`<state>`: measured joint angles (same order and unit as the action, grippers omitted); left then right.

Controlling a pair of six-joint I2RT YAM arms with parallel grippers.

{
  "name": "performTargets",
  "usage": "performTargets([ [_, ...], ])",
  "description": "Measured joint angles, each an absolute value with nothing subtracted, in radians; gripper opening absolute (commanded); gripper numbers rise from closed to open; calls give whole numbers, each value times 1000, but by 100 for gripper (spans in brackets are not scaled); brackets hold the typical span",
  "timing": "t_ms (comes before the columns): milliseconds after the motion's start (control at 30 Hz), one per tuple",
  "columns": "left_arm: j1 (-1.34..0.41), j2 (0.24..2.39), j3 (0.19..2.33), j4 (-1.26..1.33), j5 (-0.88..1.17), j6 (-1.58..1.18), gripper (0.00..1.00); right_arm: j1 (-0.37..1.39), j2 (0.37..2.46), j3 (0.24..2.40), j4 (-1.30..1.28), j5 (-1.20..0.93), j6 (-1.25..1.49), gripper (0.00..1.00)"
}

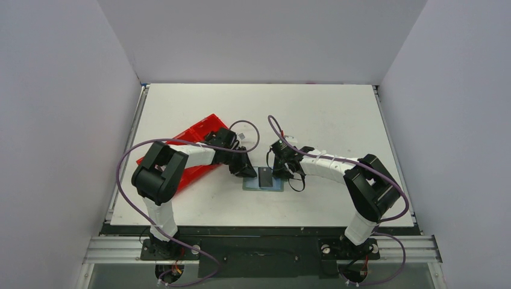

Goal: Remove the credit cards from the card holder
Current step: Remove the credit card from the card holder.

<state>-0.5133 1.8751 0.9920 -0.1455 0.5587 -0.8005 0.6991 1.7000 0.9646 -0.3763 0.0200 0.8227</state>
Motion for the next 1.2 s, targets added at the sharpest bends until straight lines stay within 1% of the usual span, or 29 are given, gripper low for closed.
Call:
performTargets([
  [167,-513,1875,989,-133,567,-804,20,699,1700,965,-376,20,823,0],
  [600,-539,1877,977,-73,588,-836,19,695,1702,965,-376,13,823,0],
  [767,-548,1881,977,-63,592,-849,12,694,1702,965,-376,12,822,0],
  [867,-548,1882,977,-61,593,-855,5,694,1702,965,-376,12,823,0],
  [1000,-548,1883,977,-60,595,-858,1,694,1702,965,-376,12,823,0],
  [1200,-543,1882,977,-57,605,-859,0,694,1702,965,-376,12,823,0],
])
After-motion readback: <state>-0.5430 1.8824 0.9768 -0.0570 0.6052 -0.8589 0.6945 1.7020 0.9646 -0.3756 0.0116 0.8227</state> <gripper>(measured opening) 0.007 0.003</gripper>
